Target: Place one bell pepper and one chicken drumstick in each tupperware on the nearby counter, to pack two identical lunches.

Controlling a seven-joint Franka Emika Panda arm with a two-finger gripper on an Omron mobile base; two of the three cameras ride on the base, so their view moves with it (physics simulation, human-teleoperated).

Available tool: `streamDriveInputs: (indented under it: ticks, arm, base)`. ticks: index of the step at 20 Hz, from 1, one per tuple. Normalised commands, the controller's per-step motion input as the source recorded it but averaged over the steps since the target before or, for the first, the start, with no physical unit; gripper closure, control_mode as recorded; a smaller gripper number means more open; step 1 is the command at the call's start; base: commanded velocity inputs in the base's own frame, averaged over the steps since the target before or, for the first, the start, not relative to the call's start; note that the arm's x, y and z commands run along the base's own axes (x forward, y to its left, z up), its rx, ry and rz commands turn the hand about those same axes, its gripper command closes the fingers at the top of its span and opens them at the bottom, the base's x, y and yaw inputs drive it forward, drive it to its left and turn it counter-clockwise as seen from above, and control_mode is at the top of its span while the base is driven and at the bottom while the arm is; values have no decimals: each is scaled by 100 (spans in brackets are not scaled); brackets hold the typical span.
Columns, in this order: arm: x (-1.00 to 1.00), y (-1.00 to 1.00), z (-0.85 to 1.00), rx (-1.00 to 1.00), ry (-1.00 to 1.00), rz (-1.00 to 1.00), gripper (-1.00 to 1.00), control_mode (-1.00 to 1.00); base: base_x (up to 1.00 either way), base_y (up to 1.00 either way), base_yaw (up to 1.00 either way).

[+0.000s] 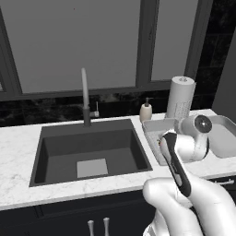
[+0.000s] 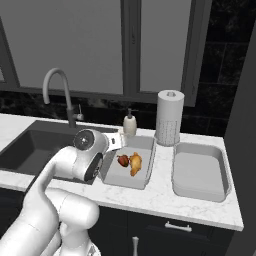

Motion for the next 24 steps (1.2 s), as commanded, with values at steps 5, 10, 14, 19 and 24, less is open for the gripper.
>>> streamDriveInputs:
  ticks: [5, 10, 14, 19, 24]
  arm:
    - [-81, 52, 65, 0, -48, -3, -100, -100]
    - [-62, 25, 63, 0, -21, -7, -100, -100]
    - [-38, 39, 0, 0, 2, -3, -100, -100]
    - [-3, 17, -37, 0, 8, 0, -100, -100]
    - [-35, 1, -58, 0, 0, 0, -100, -100]
  base:
    - [0, 0, 0]
    - [0, 0, 0]
    - [0, 0, 0]
    - [0, 0, 0]
    - [0, 0, 0]
